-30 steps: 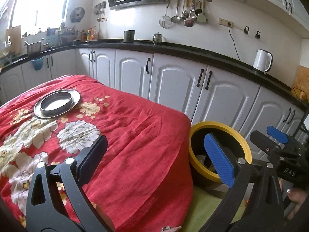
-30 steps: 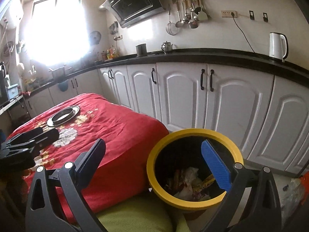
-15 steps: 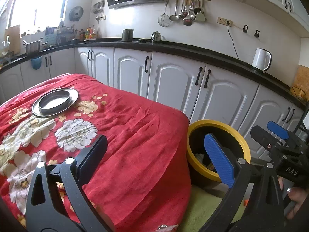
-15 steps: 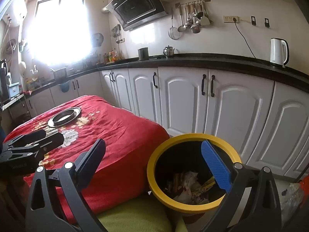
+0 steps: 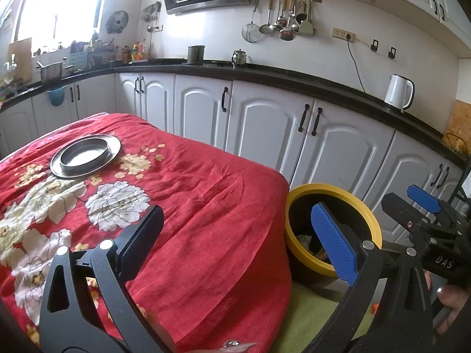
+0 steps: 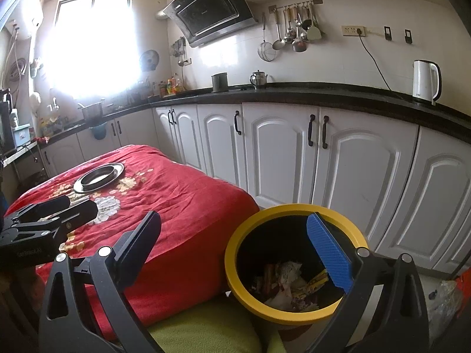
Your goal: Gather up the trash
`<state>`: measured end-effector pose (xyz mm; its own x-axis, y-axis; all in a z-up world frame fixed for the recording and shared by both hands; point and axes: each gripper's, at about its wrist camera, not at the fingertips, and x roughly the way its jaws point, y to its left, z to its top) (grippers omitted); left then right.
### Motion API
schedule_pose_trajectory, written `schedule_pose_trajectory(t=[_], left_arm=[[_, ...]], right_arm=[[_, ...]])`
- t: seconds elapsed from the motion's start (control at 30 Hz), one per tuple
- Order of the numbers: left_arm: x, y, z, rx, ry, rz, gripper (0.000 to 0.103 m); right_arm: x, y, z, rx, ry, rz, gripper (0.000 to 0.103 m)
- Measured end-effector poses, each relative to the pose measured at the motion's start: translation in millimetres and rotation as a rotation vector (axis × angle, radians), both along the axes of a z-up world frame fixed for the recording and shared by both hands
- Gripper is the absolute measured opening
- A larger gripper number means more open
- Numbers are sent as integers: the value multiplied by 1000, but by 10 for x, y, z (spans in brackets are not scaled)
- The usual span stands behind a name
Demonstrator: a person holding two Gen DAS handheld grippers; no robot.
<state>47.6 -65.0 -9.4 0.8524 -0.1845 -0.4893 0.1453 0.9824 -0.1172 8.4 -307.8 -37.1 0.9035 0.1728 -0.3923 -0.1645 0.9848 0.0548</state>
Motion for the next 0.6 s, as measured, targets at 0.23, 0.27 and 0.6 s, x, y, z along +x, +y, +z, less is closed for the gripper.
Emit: schedule_pose_trajectory(t=[0.23,0.27,0.6], left_arm=[[-5,4,-4,0,-2,0,92],[-5,4,-4,-1,-2,0,92],[-10,4,-6,-1,-3,2,92]], right_arm=[[-5,3,-1,0,-1,1,97],[-5,5,-2,-1,-1,0,97],[-4,4,-3,0,-3,2,97]])
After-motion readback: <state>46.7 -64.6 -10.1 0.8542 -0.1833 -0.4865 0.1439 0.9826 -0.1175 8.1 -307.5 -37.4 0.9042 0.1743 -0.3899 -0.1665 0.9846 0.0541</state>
